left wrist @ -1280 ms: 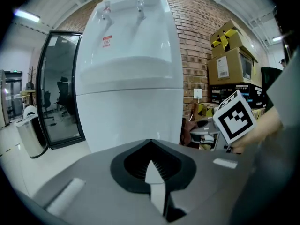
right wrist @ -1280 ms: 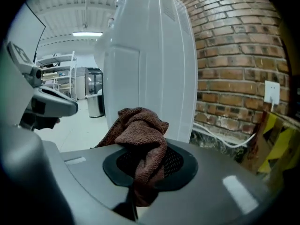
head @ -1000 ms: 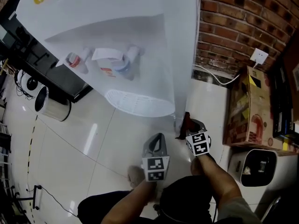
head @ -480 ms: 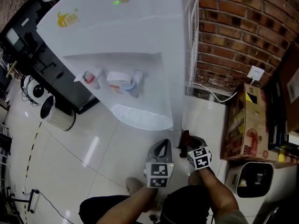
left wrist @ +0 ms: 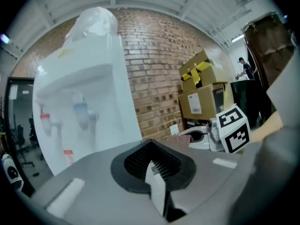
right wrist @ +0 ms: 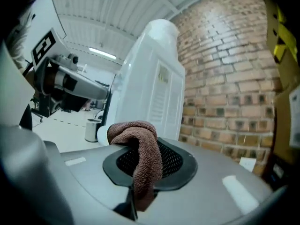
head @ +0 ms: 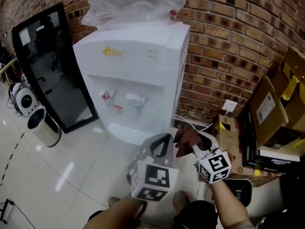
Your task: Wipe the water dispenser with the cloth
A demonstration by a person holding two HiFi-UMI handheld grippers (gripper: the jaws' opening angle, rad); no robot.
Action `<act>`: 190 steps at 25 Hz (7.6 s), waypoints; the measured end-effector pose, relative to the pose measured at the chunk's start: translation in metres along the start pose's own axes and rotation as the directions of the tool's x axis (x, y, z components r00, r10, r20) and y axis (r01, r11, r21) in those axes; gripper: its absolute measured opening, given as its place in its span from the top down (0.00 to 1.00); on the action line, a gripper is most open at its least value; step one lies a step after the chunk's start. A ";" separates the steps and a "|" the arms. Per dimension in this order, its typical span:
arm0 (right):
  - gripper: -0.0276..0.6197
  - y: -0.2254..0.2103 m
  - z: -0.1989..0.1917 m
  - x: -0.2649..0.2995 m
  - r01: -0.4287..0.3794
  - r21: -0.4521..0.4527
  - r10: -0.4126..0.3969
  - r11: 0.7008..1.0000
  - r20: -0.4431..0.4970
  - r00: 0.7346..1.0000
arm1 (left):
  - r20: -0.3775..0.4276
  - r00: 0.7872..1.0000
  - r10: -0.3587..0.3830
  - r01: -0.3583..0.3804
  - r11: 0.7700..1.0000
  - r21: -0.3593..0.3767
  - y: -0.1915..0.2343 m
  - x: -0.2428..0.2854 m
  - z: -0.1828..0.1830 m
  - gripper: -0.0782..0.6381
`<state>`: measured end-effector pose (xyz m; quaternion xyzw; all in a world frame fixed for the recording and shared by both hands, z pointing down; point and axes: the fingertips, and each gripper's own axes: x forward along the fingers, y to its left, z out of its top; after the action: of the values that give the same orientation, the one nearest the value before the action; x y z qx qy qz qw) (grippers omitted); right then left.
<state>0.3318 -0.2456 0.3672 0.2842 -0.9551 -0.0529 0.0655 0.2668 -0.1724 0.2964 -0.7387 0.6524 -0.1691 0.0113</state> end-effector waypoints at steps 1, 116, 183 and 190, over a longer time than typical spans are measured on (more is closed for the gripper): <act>0.84 -0.009 0.032 -0.005 0.014 -0.034 -0.013 0.999 0.038 0.999 | 0.032 0.999 0.019 -0.019 1.000 -0.006 0.004 -0.007 0.017 0.89; 0.85 0.028 -0.372 0.149 0.032 0.238 0.118 0.971 -0.589 0.799 | -0.338 0.941 0.012 -0.066 0.987 -0.148 -0.103 0.086 -0.325 0.89; 0.84 -0.109 0.205 0.123 0.020 -0.090 0.003 0.996 0.245 0.970 | 0.030 0.997 -0.067 0.073 0.964 -0.256 -0.067 0.097 -0.042 0.89; 0.84 -0.089 0.119 0.138 -0.045 0.048 0.034 0.998 0.216 0.976 | -0.022 0.999 -0.049 0.042 0.965 -0.259 -0.073 0.105 -0.078 0.89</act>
<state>0.2465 -0.3880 0.2508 0.2593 -0.9631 -0.0567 -0.0446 0.3263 -0.2476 0.4123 -0.7462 0.6518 -0.0935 -0.0981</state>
